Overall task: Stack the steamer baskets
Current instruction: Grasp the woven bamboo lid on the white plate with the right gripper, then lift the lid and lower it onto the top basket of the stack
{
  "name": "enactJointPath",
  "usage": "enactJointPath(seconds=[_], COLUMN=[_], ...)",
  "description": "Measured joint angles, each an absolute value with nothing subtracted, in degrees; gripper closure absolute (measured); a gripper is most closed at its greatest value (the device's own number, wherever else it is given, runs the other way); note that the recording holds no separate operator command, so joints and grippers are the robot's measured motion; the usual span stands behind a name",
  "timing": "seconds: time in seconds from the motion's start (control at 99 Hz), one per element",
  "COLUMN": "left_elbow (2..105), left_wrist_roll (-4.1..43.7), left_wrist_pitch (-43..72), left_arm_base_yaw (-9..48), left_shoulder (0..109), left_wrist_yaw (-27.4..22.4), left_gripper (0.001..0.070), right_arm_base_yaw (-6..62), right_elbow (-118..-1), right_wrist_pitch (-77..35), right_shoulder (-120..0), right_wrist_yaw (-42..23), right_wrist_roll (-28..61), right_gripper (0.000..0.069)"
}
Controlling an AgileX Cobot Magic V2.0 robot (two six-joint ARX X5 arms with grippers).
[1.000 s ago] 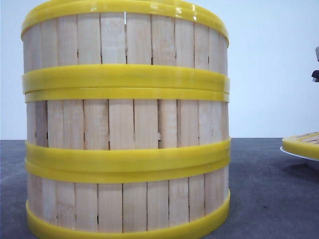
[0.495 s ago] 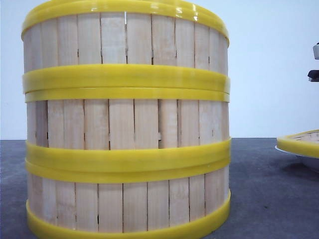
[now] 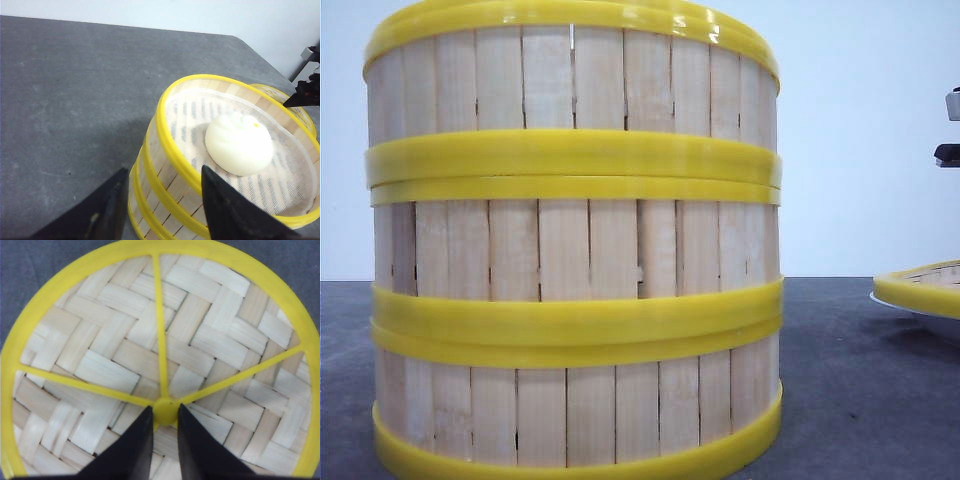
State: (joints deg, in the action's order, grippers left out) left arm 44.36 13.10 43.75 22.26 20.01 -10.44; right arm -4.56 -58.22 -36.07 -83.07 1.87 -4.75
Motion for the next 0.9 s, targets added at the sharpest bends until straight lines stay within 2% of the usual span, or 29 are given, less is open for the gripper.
enactJointPath(seconds=[0.404, 0.677, 0.899], left_elbow=[44.36, 44.36, 44.36], left_wrist_roll=[13.1, 13.1, 13.1], left_wrist_pitch=[44.77, 44.8, 44.77], left_arm_base_yaw=[22.26, 22.26, 22.26], left_shoulder=[20.01, 20.01, 20.01], left_wrist_yaw=[-10.46, -10.46, -10.44], left_gripper=[0.044, 0.044, 0.044], right_arm_base_yaw=[-4.56, -4.45, -1.98], right_elbow=[-58.48, -62.22, -63.35], right_wrist_pitch=[-35.86, -37.45, -39.94], right_shoulder=[-81.71, -75.09, -70.22], right_wrist_yaw=[1.85, 1.91, 6.79], right_wrist_roll=[-4.75, -4.67, -4.49], right_gripper=[0.0636, 0.0637, 0.0637])
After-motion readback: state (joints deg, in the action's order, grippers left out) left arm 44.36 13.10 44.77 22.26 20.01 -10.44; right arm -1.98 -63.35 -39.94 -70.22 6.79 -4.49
